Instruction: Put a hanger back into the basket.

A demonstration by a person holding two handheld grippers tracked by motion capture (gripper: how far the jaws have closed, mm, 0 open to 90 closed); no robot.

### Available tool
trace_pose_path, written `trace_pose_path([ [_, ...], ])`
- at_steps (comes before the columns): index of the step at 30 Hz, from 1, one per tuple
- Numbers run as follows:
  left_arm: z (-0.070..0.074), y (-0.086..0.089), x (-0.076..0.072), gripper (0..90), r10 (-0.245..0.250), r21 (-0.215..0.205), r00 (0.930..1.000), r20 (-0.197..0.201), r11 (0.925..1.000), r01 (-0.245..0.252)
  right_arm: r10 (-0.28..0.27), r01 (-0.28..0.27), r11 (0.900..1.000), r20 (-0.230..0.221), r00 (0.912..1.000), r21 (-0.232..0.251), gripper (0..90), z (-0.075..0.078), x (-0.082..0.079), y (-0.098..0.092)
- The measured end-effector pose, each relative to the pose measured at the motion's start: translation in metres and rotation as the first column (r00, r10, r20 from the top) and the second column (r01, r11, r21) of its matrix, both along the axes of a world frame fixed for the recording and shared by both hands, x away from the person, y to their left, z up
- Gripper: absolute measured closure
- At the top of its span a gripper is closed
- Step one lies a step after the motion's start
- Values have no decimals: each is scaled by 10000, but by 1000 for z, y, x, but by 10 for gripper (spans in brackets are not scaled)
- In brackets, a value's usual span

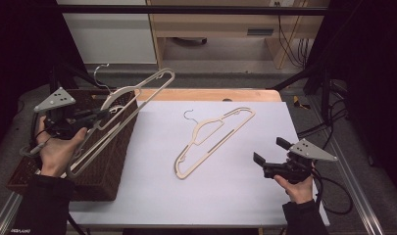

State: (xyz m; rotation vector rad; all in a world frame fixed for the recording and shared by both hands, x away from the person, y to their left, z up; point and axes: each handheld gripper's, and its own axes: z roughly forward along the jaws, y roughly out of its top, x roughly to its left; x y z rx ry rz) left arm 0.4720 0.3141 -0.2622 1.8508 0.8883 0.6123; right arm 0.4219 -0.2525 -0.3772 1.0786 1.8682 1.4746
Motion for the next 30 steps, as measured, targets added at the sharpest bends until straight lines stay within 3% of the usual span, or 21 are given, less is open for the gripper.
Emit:
trace_pose_path([
  [9,-8,48,10,864,477,151,9988,-131,9988,-475,-15,14,9999,-74,10000,-171,24,-2,2,1],
  [14,-14,68,14,864,833,528,9963,-219,9952,-820,4,-5,9998,-84,10000,-175,24,-2,2,2],
  [27,-44,108,20,863,1081,346,9902,-887,9938,-1054,-2,-2,9999,-194,9998,-168,24,-4,3,3],
  [30,-50,115,19,863,1091,109,9894,-962,9940,-1086,5,-8,9999,-163,9999,-166,24,-4,3,2],
])
